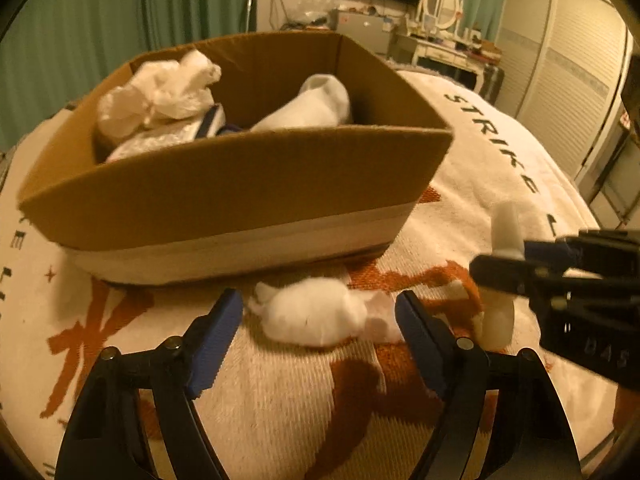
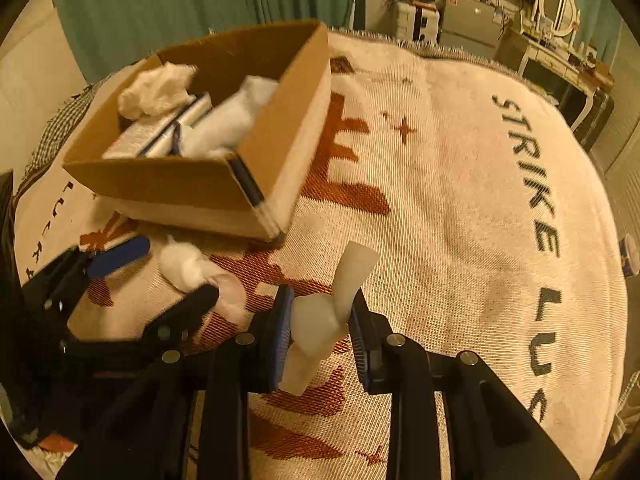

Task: Organize soft objects
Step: 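Grasp a white cotton ball with the left gripper while the right gripper grasps another, then drop both cotton balls into the box with the left and right grippers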

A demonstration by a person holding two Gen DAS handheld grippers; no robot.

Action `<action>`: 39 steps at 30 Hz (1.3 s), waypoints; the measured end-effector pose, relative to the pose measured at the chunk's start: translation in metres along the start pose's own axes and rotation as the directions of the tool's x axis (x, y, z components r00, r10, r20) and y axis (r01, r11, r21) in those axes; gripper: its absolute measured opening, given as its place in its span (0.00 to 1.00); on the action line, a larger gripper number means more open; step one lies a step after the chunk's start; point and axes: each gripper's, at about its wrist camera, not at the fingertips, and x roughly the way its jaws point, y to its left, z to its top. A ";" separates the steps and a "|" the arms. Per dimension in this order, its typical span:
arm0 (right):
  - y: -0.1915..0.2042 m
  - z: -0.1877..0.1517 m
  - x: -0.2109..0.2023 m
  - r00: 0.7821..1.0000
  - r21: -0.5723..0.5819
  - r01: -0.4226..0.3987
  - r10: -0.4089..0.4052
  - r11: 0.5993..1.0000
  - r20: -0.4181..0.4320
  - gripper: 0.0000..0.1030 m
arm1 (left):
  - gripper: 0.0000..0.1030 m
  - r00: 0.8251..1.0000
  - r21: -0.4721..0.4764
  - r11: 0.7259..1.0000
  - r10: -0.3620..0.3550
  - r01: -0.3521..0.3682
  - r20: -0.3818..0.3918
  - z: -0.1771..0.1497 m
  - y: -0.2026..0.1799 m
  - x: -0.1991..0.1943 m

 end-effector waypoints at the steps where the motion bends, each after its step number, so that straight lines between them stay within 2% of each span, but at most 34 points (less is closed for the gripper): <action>1: -0.002 0.000 0.003 1.000 0.002 -0.005 0.005 1.000 -0.006 0.26 | 0.73 1.000 -0.002 1.000 -0.002 0.002 -0.003 0.000 0.000 0.003; 6: -0.006 0.000 0.010 1.000 0.004 -0.022 0.022 1.000 -0.006 0.26 | 0.49 0.999 0.016 1.000 0.012 -0.012 -0.041 -0.002 -0.001 0.020; 8: -0.006 0.001 0.011 1.000 -0.001 -0.023 0.023 1.000 -0.005 0.26 | 0.49 0.999 0.023 1.000 0.015 -0.014 -0.034 -0.004 -0.001 0.017; 9: -0.006 0.001 0.011 1.000 0.000 -0.024 0.024 1.000 -0.004 0.26 | 0.44 0.999 0.023 1.000 0.015 -0.015 -0.031 -0.004 0.000 0.016; 12: -0.006 0.000 0.009 1.000 0.002 -0.019 0.019 1.000 0.000 0.26 | 0.40 0.999 0.030 0.999 0.019 -0.018 -0.031 -0.006 0.003 0.011; 18: -0.001 -0.003 -0.010 0.999 0.004 0.001 -0.001 1.000 0.033 0.26 | 0.40 1.000 0.045 0.999 0.018 -0.019 0.011 -0.010 0.005 -0.021; 28: 0.024 -0.014 -0.072 0.990 0.003 0.016 -0.016 1.000 0.138 0.26 | 0.40 0.995 0.049 0.999 0.005 -0.010 0.103 -0.017 0.008 -0.103; 32: 0.042 -0.017 -0.104 0.981 0.009 -0.004 0.002 1.000 0.194 0.26 | 0.40 0.990 0.045 0.999 -0.003 -0.003 0.141 -0.007 0.011 -0.127; 39: 0.069 0.002 -0.151 0.959 -0.023 -0.013 0.019 1.000 0.284 0.26 | 0.40 0.972 0.039 0.999 0.007 -0.017 0.234 0.017 0.028 -0.180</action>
